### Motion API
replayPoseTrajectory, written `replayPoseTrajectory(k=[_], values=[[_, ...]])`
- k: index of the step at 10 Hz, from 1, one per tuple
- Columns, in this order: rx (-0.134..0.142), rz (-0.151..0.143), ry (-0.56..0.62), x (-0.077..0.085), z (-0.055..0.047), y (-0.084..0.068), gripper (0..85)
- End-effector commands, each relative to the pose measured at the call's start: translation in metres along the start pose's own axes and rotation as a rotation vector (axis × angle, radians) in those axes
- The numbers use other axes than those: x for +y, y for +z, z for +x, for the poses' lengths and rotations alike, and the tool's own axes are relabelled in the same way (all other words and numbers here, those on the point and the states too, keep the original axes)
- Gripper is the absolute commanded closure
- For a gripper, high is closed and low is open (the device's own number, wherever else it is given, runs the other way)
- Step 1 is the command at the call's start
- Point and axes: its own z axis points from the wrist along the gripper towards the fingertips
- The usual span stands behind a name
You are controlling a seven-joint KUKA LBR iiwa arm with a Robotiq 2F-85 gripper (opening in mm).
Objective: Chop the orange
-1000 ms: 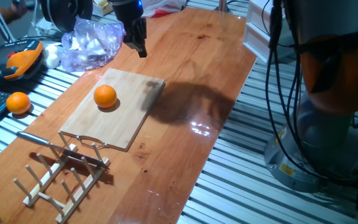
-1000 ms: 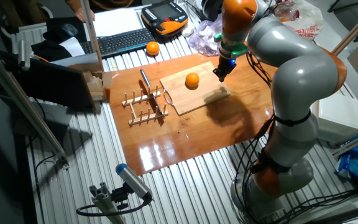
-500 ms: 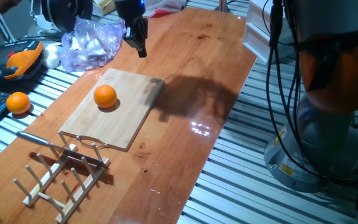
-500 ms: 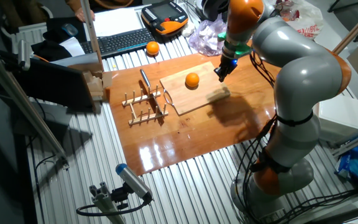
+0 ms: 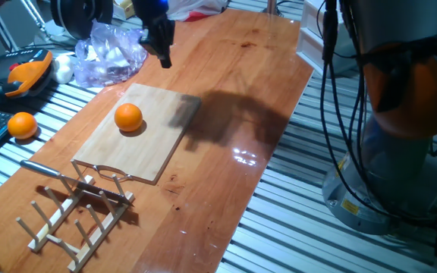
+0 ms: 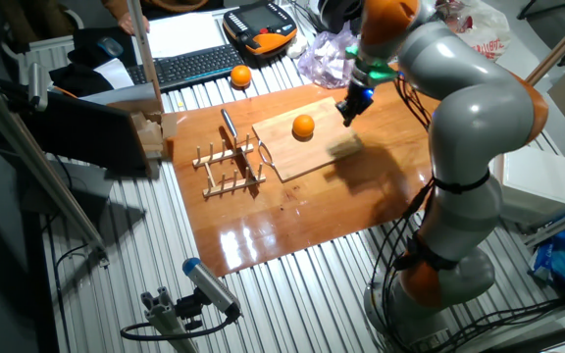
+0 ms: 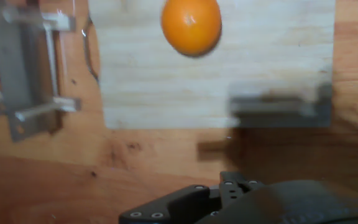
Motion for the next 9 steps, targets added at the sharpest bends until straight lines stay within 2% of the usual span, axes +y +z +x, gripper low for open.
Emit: replayPoseTrajectory(k=[1,2,4,5,8,9], values=[[0.004,0.002,0.027,0.079,-0.002,0.006,85.0],[0.005,-0.016,0.048,0.097,0.002,0.011,85.0],[-0.016,-0.007,0.073,0.115,0.008,0.027,85.0],[-0.019,-0.003,0.070,0.115,0.008,0.027,85.0],[-0.017,-0.031,0.007,0.115,0.008,0.027,85.0],[-0.018,-0.018,-0.029,0.115,0.008,0.027,85.0]])
